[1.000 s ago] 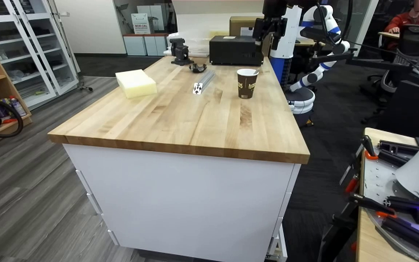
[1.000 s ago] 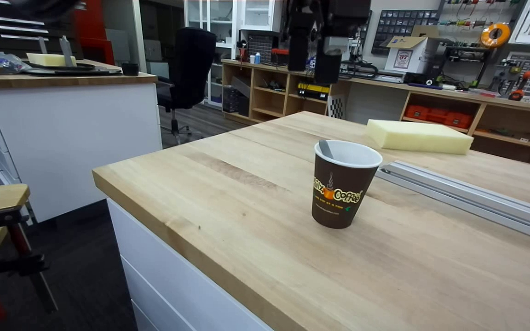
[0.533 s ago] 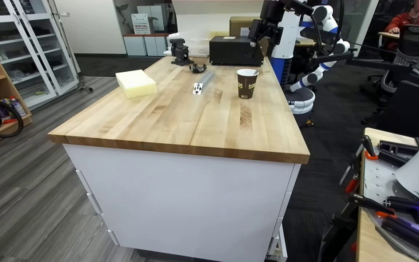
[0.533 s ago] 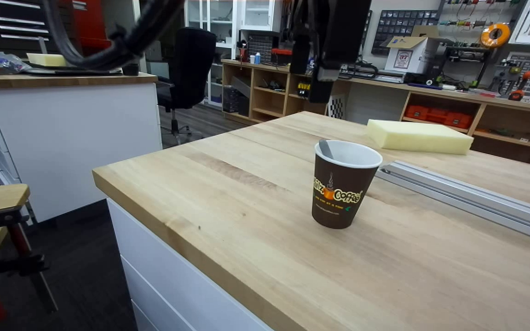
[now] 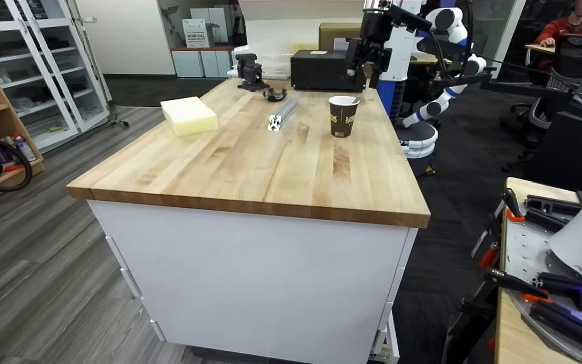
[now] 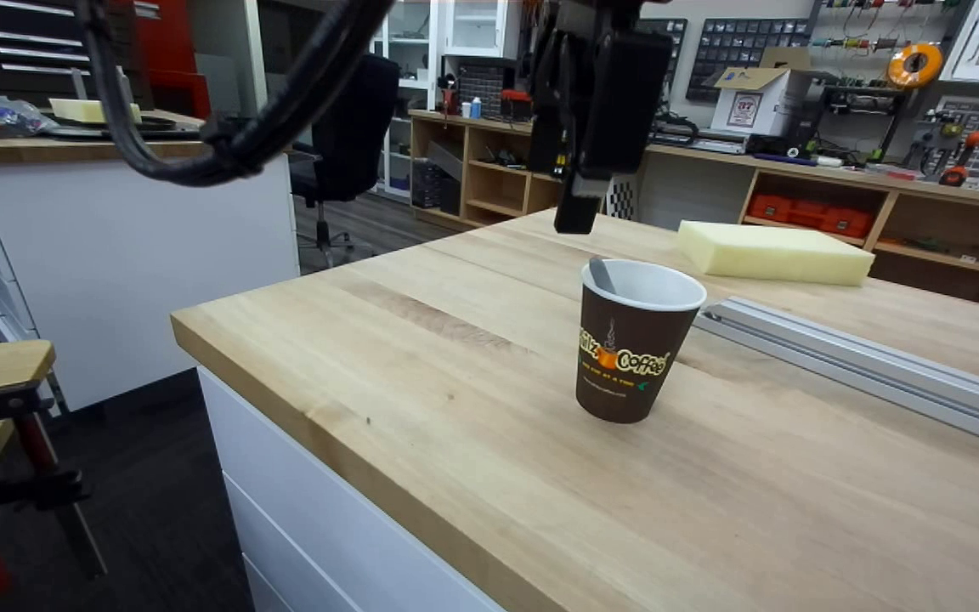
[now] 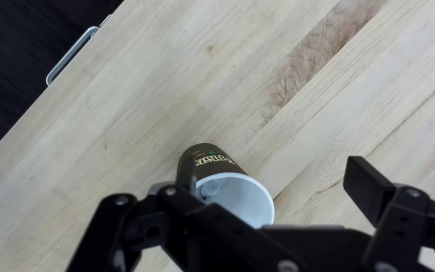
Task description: Pick up the marker from the cup and put it on the table
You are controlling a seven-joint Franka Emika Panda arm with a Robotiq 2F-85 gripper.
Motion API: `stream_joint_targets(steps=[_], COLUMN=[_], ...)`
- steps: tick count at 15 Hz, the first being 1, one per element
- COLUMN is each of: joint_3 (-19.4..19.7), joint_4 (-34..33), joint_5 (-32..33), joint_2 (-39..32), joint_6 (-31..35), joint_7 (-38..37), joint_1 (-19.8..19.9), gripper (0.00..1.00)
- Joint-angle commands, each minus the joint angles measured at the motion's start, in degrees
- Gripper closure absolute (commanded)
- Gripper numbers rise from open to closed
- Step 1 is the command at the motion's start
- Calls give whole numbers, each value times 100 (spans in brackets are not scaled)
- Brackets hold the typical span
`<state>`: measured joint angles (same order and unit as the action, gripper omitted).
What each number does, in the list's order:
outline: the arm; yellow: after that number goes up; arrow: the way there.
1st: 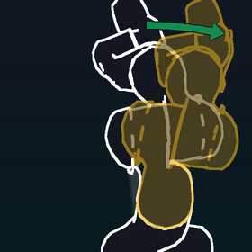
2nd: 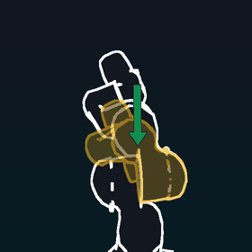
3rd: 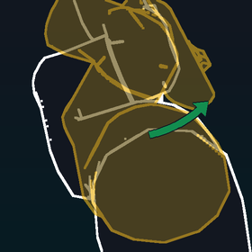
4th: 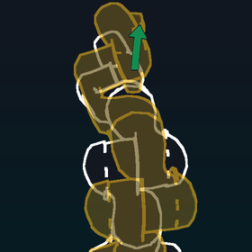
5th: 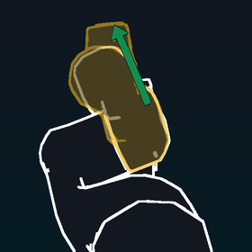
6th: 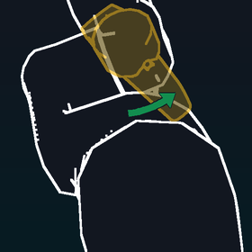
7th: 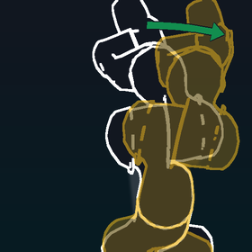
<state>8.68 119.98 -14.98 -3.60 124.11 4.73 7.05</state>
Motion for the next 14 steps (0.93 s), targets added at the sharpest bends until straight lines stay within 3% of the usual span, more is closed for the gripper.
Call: stream_joint_targets(steps=[1, 14], joint_3=[-44, -73], joint_4=[83, 296], joint_5=[-34, 22], joint_2=[-62, -314], joint_6=[190, 1413], joint_7=[105, 259], joint_1=[63, 80], gripper=[0, 0])
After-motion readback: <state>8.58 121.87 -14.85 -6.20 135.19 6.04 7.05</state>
